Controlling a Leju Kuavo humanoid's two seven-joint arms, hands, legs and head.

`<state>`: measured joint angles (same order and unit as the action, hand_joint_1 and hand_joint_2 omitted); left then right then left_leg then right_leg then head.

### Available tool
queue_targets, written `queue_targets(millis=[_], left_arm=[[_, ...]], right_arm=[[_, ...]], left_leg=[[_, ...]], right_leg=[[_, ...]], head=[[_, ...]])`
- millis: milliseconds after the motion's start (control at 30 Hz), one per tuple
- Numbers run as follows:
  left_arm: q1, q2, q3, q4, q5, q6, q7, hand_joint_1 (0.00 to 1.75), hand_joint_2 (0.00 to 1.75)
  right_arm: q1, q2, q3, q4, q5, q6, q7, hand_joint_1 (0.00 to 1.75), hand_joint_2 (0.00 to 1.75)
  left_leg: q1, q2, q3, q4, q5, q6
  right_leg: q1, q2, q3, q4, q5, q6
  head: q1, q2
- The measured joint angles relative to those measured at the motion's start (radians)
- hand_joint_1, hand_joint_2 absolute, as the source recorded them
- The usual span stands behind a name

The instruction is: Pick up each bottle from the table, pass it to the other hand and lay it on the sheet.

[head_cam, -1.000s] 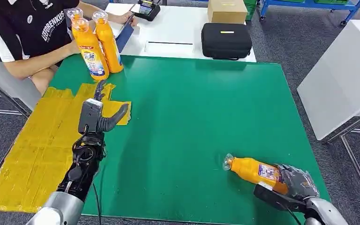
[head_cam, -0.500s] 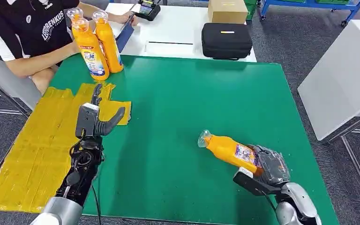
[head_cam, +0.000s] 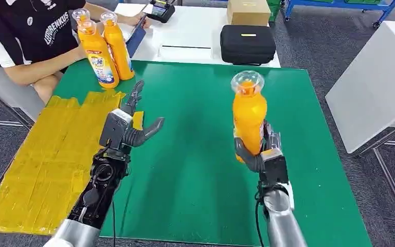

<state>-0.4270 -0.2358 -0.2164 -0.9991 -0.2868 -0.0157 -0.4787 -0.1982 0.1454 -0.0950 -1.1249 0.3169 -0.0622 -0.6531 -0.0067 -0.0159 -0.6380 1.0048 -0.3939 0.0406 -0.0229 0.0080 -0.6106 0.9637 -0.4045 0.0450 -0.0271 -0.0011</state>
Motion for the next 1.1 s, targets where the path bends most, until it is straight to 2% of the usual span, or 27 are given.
queue_targets(millis=[267, 633, 1100], left_arm=[[0.005, -0.013, -0.074, -0.044, 0.025, -0.044, 0.015, 0.00, 1.75], [0.006, -0.013, -0.090, -0.046, 0.039, -0.059, 0.013, 0.00, 1.75], [0.007, -0.016, -0.113, -0.050, 0.069, -0.073, 0.016, 0.00, 1.75]], right_arm=[[-0.124, 0.065, 0.055, 0.166, -0.034, 0.007, -0.034, 1.75, 1.75], [-0.166, 0.090, 0.096, 0.249, -0.011, -0.027, -0.037, 1.75, 1.75], [-0.196, 0.112, 0.194, 0.348, 0.176, -0.251, -0.037, 1.75, 1.75]], left_leg=[[0.000, 0.000, 0.000, 0.000, 0.000, 0.000], [0.000, -0.001, 0.000, 0.000, 0.000, 0.000], [0.000, 0.000, 0.000, 0.000, 0.000, 0.000]], right_leg=[[0.000, -0.001, 0.000, 0.000, 0.000, 0.000], [0.000, -0.001, 0.000, 0.000, 0.000, 0.000], [0.000, -0.001, 0.000, 0.000, 0.000, 0.000]], head=[[0.000, 0.000], [0.000, 0.000], [0.000, 0.000]])
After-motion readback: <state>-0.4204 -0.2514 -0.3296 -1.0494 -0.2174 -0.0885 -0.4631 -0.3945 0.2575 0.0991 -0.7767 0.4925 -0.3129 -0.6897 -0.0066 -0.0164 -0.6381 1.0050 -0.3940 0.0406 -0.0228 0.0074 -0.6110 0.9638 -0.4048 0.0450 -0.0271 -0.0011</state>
